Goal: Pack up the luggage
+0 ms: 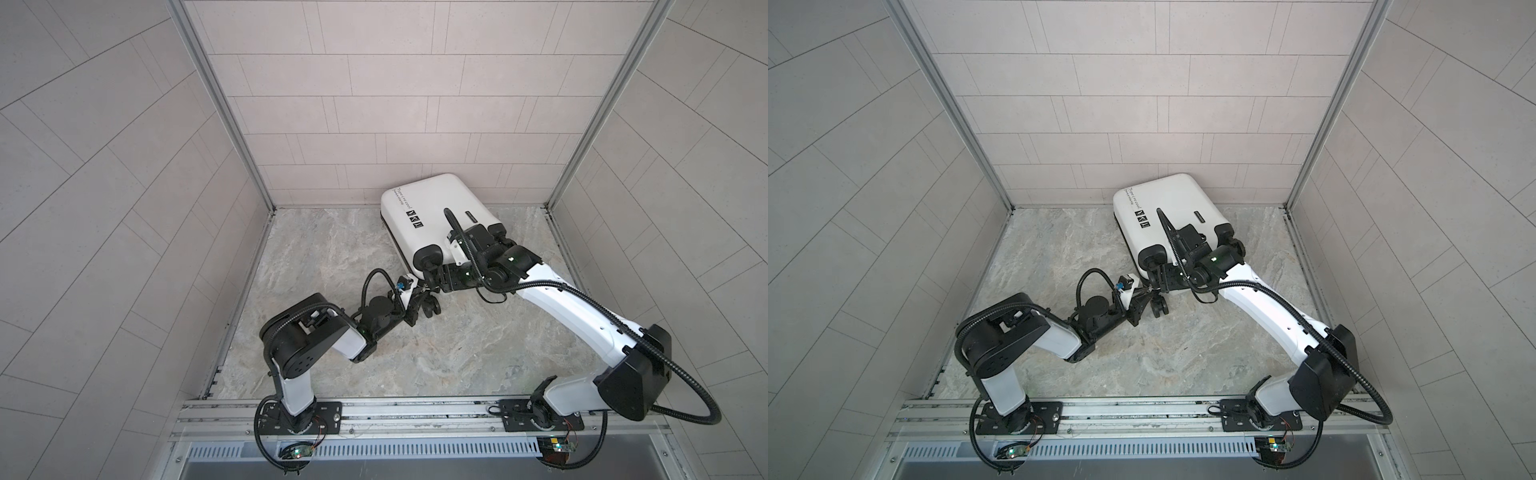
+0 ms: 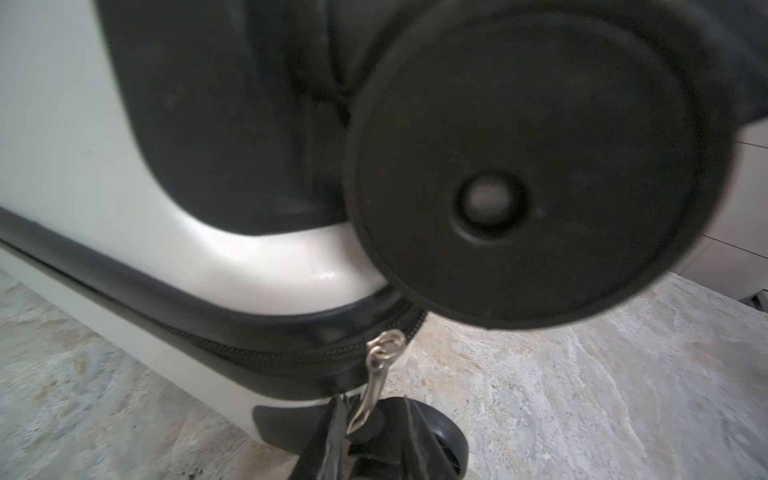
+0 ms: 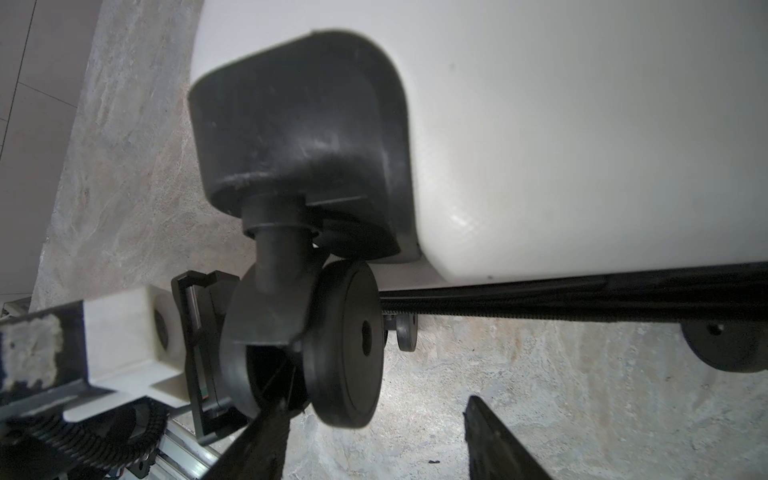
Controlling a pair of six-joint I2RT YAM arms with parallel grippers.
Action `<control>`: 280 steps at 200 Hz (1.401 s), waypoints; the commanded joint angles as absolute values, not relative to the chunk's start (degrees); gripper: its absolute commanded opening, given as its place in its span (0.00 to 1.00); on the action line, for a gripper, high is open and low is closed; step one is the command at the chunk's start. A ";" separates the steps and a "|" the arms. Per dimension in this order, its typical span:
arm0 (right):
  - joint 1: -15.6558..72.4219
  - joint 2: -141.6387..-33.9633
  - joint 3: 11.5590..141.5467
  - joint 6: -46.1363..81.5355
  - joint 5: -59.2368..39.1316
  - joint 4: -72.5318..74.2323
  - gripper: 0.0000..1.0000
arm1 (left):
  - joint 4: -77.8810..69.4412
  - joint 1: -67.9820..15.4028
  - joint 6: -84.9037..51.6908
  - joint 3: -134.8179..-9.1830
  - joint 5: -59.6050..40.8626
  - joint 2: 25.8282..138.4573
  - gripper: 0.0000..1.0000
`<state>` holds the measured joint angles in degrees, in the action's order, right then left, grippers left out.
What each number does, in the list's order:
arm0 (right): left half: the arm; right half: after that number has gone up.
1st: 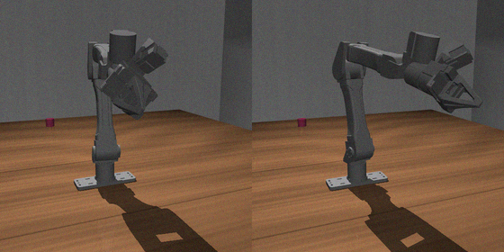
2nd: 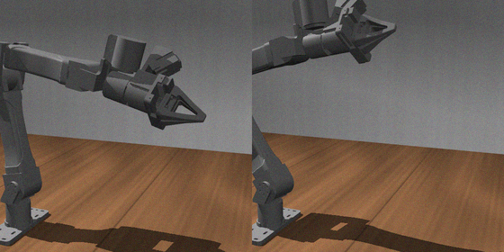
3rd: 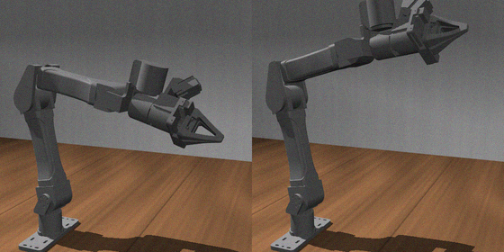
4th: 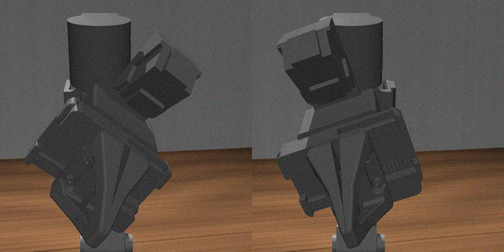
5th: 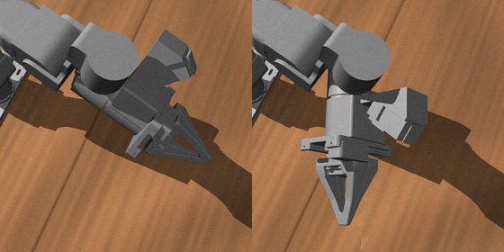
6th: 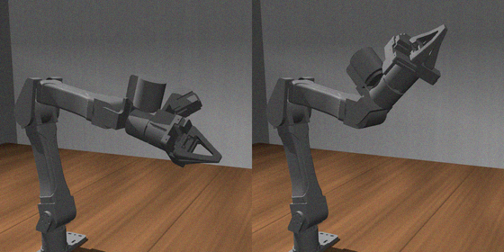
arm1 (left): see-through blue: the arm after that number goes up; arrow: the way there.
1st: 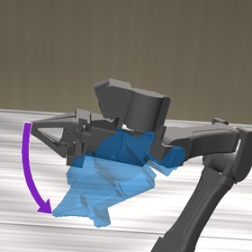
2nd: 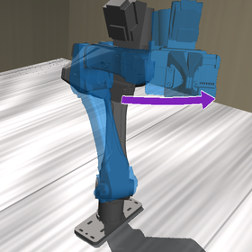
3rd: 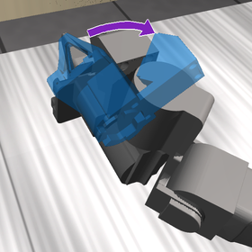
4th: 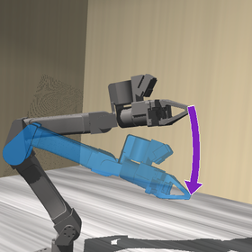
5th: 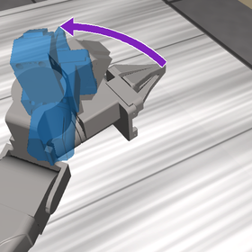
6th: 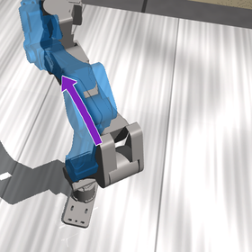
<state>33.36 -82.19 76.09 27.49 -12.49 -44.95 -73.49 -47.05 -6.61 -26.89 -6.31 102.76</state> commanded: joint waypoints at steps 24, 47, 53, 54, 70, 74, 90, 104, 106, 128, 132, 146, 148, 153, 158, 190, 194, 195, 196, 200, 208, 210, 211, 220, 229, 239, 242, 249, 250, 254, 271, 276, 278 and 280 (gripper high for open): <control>34.11 -85.19 78.29 28.22 -15.01 -43.14 0.69 | -74.06 -48.06 -6.06 -29.01 -6.64 103.01 0.26; 34.45 -86.43 79.09 28.42 -14.76 -42.88 0.69 | -74.00 -48.19 -6.23 -29.61 -5.08 103.40 0.26; 34.51 -86.69 79.23 28.43 -14.73 -42.81 0.69 | -73.96 -48.19 -6.26 -29.78 -4.51 103.52 0.25; 34.53 -86.72 79.25 28.41 -14.71 -42.81 0.69 | -73.94 -48.22 -6.25 -29.83 -4.41 103.57 0.25; 34.50 -87.07 79.37 28.42 -14.12 -42.81 0.69 | -73.90 -48.30 -6.66 -30.14 -2.62 104.06 0.25; 34.55 -87.02 79.32 28.43 -13.96 -42.86 0.69 | -73.95 -48.30 -6.82 -30.15 -1.93 104.21 0.25; 34.54 -87.04 79.12 28.39 -13.60 -42.88 0.69 | -74.08 -48.34 -7.28 -30.15 0.21 104.48 0.26; 34.49 -86.92 78.93 28.56 -13.40 -42.91 0.69 | -75.42 -48.34 -8.01 -29.74 1.42 104.87 0.29; 34.51 -86.88 78.86 28.56 -13.43 -42.94 0.69 | -75.66 -48.34 -8.11 -29.67 1.65 104.97 0.30; 34.52 -86.53 78.58 28.65 -13.19 -43.05 0.69 | -75.90 -48.52 -8.92 -29.20 3.78 104.94 0.39; 34.51 -86.41 78.50 28.65 -13.14 -43.03 0.69 | -75.94 -48.60 -8.95 -29.18 4.21 104.94 0.39; 34.46 -85.93 78.56 28.52 -12.58 -43.34 0.69 | -75.94 -48.69 -9.15 -28.96 5.94 104.83 0.39; 34.41 -85.84 78.57 28.51 -12.44 -43.40 0.69 | -75.92 -48.76 -9.25 -28.93 6.19 104.78 0.39; 34.29 -85.66 78.57 28.40 -12.22 -43.63 0.69 | -75.89 -48.78 -9.28 -28.87 6.76 104.77 0.39; 34.09 -85.42 78.57 28.39 -12.05 -43.88 0.69 | -76.00 -48.78 -9.35 -28.88 7.25 104.67 0.39; 32.68 -84.04 78.00 28.15 -12.04 -44.60 0.69 | -76.01 -48.77 -9.40 -29.91 6.90 105.00 0.32; 32.52 -84.02 77.96 28.09 -12.07 -44.72 0.69 | -76.02 -48.78 -9.41 -30.09 6.84 105.11 0.31; 32.48 -84.02 77.96 28.02 -12.10 -44.77 0.69 | -76.03 -48.78 -9.41 -30.12 6.85 105.16 0.30; 32.50 -84.02 77.96 27.99 -12.12 -44.80 0.69 | -76.03 -48.78 -9.41 -30.18 6.85 105.18 0.30; 32.38 -83.95 77.96 27.93 -12.29 -44.90 0.69 | -76.03 -48.78 -9.40 -30.31 6.93 105.24 0.29; 32.27 -83.94 77.88 27.82 -12.39 -44.95 0.69 | -76.11 -48.74 -9.59 -30.62 7.11 105.42 0.26; 32.30 -83.87 77.83 27.85 -12.41 -44.97 0.69 | -76.11 -48.77 -9.58 -30.66 7.12 105.50 0.25; 32.28 -83.90 77.81 27.86 -12.45 -44.94 0.69 | -76.11 -48.77 -9.58 -30.71 7.12 105.53 0.25; 32.21 -83.77 77.61 27.86 -12.71 -44.77 0.69 | -76.11 -48.82 -9.58 -30.93 6.99 105.55 0.22; 32.24 -83.68 77.37 28.03 -12.90 -44.51 0.69 | -76.11 -48.74 -9.59 -31.15 7.05 105.49 0.19; 32.18 -83.67 77.26 28.19 -13.25 -44.31 0.69 | -76.20 -48.77 -9.66 -31.29 7.02 105.27 0.15; 32.21 -83.68 77.26 28.21 -13.29 -44.30 0.69 | -76.20 -48.78 -9.67 -31.33 6.85 105.22 0.14; 32.21 -83.73 77.26 28.22 -13.49 -44.21 0.69 | -76.19 -48.78 -9.59 -31.53 6.46 105.07 0.12; 32.23 -83.74 77.26 28.21 -13.51 -44.21 0.69 | -76.20 -48.78 -9.59 -31.54 6.39 105.05 0.11; 32.20 -83.76 77.26 28.21 -13.59 -44.19 0.69 | -76.20 -48.77 -9.50 -31.55 6.00 104.99 0.10; 32.27 -83.67 77.34 28.22 -14.16 -44.21 0.69 | -76.21 -48.77 -9.27 -31.40 4.64 104.33 0.04; 32.32 -83.63 77.41 28.21 -14.39 -44.33 0.69 | -76.19 -48.69 -9.21 -31.23 4.23 104.12 0.03; 32.29 -83.59 77.43 28.21 -14.45 -44.31 0.69 | -76.16 -48.69 -9.09 -31.14 4.11 103.99 0.02; 32.29 -83.50 77.43 28.26 -14.45 -44.30 0.69 | -76.15 -48.69 -9.06 -31.01 3.95 103.87 0.01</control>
<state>32.25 -85.38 77.91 28.12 -13.76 -43.92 -72.64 -49.04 -9.52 -29.65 5.23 105.03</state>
